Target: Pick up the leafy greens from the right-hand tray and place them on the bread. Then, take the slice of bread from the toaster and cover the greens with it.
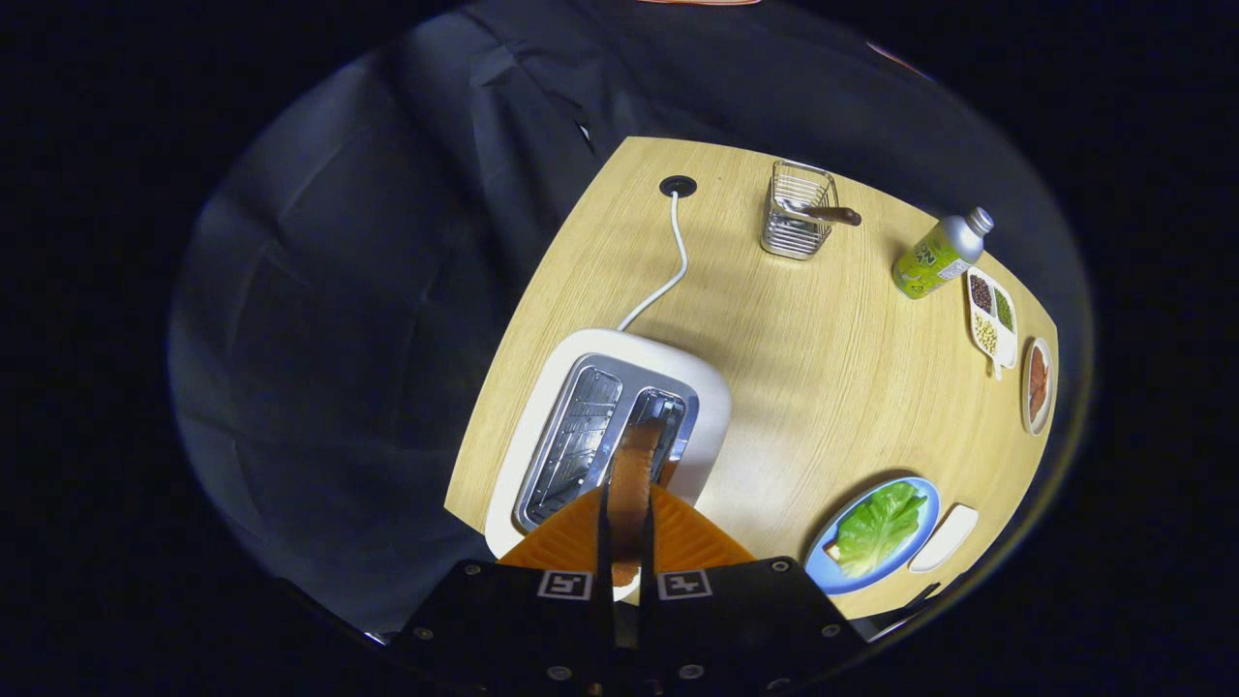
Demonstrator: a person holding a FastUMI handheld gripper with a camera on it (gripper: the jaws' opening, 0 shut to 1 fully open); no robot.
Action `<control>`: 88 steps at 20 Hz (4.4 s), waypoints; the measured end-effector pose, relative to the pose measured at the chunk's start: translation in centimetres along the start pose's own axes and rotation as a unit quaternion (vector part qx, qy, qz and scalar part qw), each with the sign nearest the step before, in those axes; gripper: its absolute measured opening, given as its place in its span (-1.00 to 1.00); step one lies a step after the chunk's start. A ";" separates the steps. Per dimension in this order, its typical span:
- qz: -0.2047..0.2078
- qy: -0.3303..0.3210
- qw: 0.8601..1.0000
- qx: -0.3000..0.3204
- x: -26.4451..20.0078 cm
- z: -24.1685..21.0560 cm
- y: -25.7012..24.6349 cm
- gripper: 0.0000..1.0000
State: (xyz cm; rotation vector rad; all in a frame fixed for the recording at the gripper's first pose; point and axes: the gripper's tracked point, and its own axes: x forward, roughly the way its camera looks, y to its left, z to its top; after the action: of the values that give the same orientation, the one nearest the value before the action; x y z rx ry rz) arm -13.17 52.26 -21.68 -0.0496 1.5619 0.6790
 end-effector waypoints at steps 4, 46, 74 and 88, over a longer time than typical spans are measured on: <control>0.045 -0.036 0.998 0.016 -2.5 0.6 0.1 -0.81; 0.125 -0.108 0.956 0.241 -1.1 -14.4 -27.8 -0.82; 0.030 -0.176 0.953 0.243 -2.3 -15.0 -33.9 0.65; -0.137 -0.475 0.865 0.091 -26.8 -5.8 -37.3 0.91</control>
State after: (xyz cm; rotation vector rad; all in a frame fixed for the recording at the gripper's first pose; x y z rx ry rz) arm 1.05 9.42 -11.56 0.1804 0.6292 0.2377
